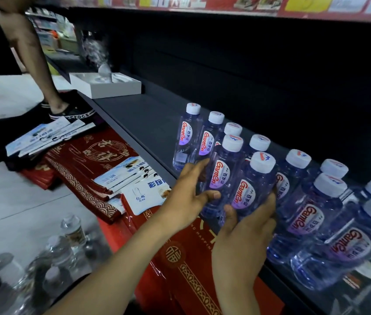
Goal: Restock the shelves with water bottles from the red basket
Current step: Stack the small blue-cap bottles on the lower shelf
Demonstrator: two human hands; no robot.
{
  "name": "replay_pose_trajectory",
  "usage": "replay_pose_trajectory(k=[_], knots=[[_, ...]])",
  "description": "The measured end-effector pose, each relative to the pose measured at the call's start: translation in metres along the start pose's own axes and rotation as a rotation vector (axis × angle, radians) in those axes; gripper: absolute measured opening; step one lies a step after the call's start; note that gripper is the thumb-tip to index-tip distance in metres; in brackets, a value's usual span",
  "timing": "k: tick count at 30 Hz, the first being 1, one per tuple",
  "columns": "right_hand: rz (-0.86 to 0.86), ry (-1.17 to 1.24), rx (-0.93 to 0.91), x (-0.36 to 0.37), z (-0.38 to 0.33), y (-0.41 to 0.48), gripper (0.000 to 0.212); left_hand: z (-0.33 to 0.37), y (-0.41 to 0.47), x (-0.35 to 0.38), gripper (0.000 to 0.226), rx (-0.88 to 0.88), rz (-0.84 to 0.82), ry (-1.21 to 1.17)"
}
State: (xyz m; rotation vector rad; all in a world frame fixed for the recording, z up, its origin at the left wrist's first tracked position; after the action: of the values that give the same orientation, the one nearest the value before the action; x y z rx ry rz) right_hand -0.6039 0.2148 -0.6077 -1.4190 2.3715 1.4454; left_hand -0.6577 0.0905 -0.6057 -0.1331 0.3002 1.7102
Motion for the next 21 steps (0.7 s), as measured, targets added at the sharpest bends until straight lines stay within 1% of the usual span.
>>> replay_pose_trajectory(k=[1,3,5,6,8,9,16,19,21], knots=[[0.016,-0.026,-0.002,0.001,-0.003,0.003,0.066,0.000,0.002,0.001,0.067,-0.003,0.002,0.003],[0.012,-0.040,0.031,0.003,-0.005,0.007,0.069,0.001,0.005,0.003,0.069,-0.013,0.002,0.015],[0.021,-0.089,0.000,0.004,0.001,0.008,0.064,0.002,0.008,0.005,0.069,-0.009,0.013,0.031],[0.014,-0.106,0.001,0.004,0.003,0.008,0.067,0.002,0.010,0.006,0.069,-0.009,0.017,0.033],[-0.048,-0.069,0.020,0.006,0.010,0.009,0.082,0.004,0.013,0.008,0.070,-0.023,0.019,0.027],[-0.063,-0.067,0.023,0.008,0.013,0.010,0.085,0.005,0.014,0.009,0.070,-0.028,0.018,0.026],[-0.091,-0.070,-0.024,0.001,0.011,0.004,0.091,0.002,0.010,0.008,0.066,-0.039,0.024,0.044],[-0.146,-0.130,-0.076,-0.005,0.007,-0.002,0.088,-0.003,0.009,0.008,0.073,-0.053,0.011,0.068],[-0.224,-0.140,-0.032,-0.002,0.014,-0.003,0.086,-0.005,0.009,0.009,0.082,-0.053,0.000,0.093]])
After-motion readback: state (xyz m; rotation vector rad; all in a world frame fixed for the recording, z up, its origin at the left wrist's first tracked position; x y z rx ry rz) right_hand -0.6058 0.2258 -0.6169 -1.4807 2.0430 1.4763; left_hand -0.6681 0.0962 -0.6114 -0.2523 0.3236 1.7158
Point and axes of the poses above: each hand's wrist, its own y-axis towards the middle knuckle, its own x-axis out of the palm, z = x × y, the point moved 4 cm from there along y, towards the middle knuckle, and after that the axes turned 15 degrees about -x, right-handed, at the moved point
